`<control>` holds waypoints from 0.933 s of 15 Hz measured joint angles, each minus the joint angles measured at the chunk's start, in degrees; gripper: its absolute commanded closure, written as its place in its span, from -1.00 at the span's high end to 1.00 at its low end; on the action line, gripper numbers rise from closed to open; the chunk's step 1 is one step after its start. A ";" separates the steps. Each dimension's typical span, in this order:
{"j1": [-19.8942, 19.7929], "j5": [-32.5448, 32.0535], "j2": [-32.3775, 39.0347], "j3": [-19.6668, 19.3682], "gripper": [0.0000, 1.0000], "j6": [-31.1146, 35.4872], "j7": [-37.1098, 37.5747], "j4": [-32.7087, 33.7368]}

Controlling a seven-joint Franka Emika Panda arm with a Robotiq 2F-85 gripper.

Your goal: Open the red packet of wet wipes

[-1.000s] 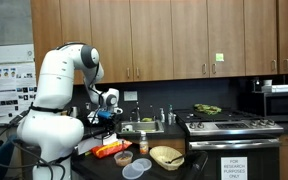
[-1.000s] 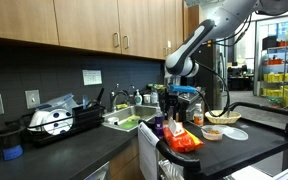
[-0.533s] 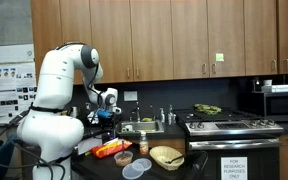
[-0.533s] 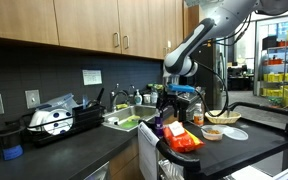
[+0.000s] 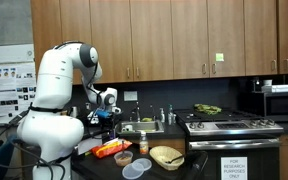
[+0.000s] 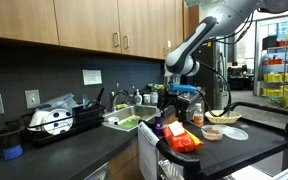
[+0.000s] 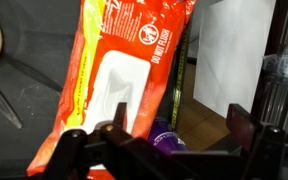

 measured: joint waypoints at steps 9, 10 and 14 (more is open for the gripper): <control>-0.54 0.54 -12.07 -0.06 1.00 -4.21 0.96 -8.17; -0.81 0.54 -13.60 -0.12 1.00 -5.11 0.98 -9.19; -2.46 0.53 -20.04 -0.98 1.00 -9.09 0.93 -13.09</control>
